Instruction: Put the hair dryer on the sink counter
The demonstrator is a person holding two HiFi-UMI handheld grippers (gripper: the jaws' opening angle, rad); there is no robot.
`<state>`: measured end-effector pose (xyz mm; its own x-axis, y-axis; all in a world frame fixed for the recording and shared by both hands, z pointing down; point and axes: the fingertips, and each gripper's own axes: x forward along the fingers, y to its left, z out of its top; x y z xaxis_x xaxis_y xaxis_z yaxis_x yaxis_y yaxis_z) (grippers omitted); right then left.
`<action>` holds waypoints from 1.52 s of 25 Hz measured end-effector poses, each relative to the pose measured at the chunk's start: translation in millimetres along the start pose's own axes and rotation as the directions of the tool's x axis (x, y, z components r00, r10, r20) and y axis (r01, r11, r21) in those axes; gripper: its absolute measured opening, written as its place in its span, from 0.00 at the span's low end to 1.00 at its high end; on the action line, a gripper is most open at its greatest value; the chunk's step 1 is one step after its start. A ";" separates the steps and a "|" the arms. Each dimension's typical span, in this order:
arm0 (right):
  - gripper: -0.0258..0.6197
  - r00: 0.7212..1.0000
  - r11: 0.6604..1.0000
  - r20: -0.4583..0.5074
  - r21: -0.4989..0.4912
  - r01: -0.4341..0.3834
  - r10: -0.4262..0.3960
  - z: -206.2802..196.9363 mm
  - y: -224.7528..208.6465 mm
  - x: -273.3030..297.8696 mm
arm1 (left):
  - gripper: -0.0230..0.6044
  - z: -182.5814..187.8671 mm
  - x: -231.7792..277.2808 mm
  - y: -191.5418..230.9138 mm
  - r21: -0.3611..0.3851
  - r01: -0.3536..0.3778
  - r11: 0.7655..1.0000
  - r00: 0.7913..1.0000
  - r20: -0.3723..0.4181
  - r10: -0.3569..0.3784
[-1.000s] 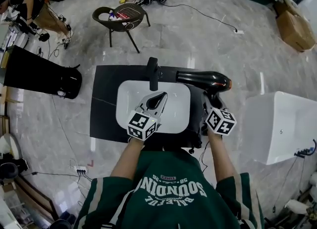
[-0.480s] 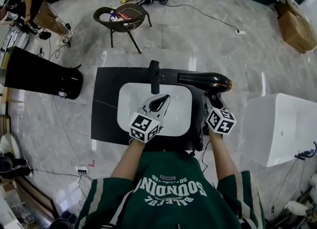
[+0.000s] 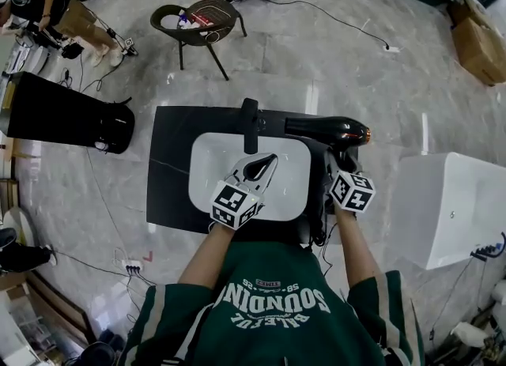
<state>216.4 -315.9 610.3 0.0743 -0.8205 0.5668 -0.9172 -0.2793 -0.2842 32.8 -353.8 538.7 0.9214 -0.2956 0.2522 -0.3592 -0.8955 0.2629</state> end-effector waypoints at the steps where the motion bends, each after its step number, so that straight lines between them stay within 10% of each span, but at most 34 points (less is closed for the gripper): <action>1: 0.35 1.000 1.000 -0.006 -0.001 0.002 -0.002 -1.5 -1.4 2.8 | 0.05 -0.1 1.4 1.0 0.000 0.001 1.000 1.000 -0.001 -0.001; 38: 0.35 0.973 0.992 -0.197 0.001 0.127 -0.124 -69.3 -47.2 98.6 | 0.06 -41.8 23.4 27.3 -0.051 0.003 0.999 0.994 -0.108 -0.008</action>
<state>239.9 -349.1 733.2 0.1089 -0.6652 0.7387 -0.9002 -0.3812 -0.2106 38.4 -371.3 590.7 0.9029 -0.2506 0.3492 -0.3638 -0.8782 0.3105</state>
